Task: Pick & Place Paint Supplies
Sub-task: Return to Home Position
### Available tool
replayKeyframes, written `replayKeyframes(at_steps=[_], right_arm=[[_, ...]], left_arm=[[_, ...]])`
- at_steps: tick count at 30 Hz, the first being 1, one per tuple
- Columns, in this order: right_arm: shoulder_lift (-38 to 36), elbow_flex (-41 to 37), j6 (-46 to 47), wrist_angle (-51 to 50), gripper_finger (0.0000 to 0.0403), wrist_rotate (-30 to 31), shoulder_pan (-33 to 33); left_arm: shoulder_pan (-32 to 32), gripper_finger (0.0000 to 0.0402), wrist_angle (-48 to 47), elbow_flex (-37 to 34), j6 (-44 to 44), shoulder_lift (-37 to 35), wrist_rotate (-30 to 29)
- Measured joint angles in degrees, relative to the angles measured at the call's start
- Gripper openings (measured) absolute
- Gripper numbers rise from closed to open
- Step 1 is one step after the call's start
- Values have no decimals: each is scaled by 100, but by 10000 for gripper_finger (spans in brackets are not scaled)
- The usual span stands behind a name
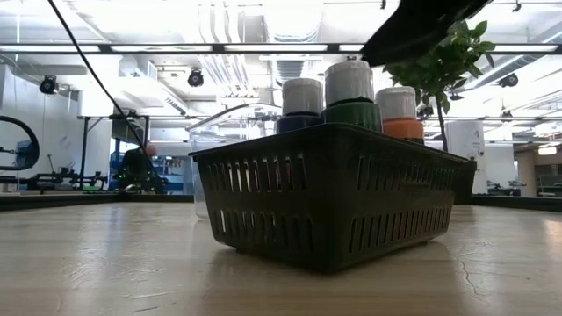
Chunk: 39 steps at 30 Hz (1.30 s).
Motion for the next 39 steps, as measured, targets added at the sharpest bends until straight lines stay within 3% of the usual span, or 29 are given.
replayKeyframes(at_steps=[2,5,6,10,13,16,22,25,33,39], right_arm=[[-193,-62,-26,20,239,-1,199],[-455,-208,-49,78,239,0,553],[-528,-264,-62,174,239,2,665],[-777,-572,-259,861,239,11,1111],[-924,-901,-397,1382,239,10,1361],[-988,-1301,-455,2008,239,13,1515],[-999,-2059,-563,3167,239,11,1671],[-1042,-2292,-589,3528,239,11,1755],[-1244,-2507,-623,3939,239,13,1988],[-1304,-2627,-751,4246,239,14,2055]], left_arm=[[-1,118,0,0,-318,-5,-666],[84,118,-118,0,-829,-61,-2208],[172,118,-219,0,-986,-101,-2362],[682,118,-692,0,-1415,-328,-1505],[1219,118,-934,-144,-1940,-554,-1369],[1846,118,-786,-694,-2245,-883,-1201],[2754,118,376,-2129,-2451,-2047,-99],[2893,118,791,-2794,-2771,-2790,-35],[2887,118,829,-4389,-3575,-4470,0],[2923,118,-451,-4433,-3673,-5479,222]])
